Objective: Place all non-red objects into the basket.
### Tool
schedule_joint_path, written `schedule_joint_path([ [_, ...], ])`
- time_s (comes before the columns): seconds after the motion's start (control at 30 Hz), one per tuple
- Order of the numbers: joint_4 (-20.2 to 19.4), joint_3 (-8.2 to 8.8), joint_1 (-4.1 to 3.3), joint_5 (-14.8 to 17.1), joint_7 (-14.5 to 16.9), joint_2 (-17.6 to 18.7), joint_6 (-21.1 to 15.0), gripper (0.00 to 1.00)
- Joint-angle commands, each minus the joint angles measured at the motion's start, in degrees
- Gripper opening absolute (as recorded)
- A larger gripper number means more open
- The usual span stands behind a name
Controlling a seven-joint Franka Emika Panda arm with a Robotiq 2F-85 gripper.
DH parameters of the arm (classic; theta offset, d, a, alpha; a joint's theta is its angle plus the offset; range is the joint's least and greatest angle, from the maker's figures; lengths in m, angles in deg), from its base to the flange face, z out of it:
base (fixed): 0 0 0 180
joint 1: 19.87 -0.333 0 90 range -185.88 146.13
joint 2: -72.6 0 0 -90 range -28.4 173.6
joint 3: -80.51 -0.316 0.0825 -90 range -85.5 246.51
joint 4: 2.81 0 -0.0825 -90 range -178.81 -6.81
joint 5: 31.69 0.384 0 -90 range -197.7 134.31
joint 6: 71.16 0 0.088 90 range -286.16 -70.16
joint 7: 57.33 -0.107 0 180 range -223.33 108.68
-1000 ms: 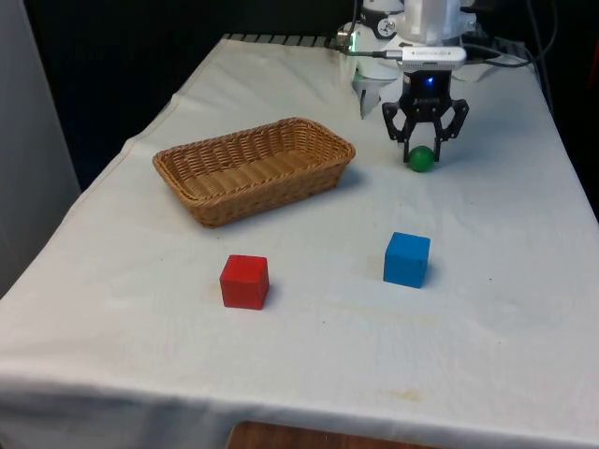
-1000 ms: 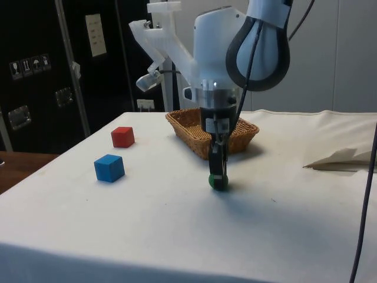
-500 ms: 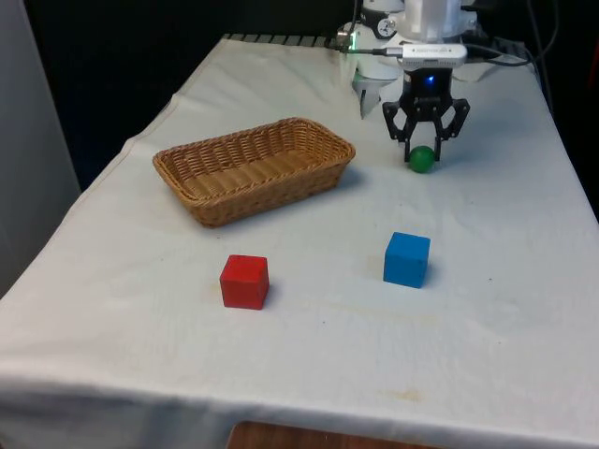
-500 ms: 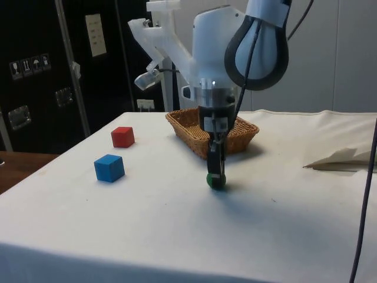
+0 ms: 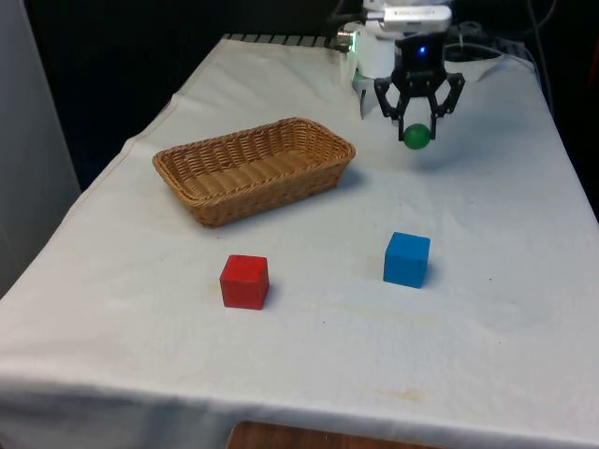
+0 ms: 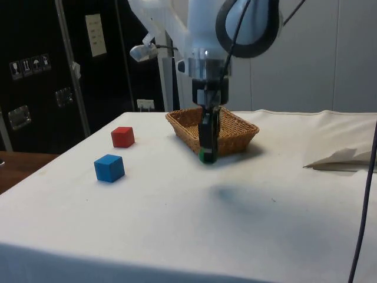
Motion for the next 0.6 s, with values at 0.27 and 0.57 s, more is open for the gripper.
schedule_joint_path([
  [0.27,0.8,2.81,0.63,-1.66,0.23,-4.64,5.44,0.0],
  [0.57,1.55,5.9,0.63,-2.23,1.38,-8.59,9.91,0.0],
])
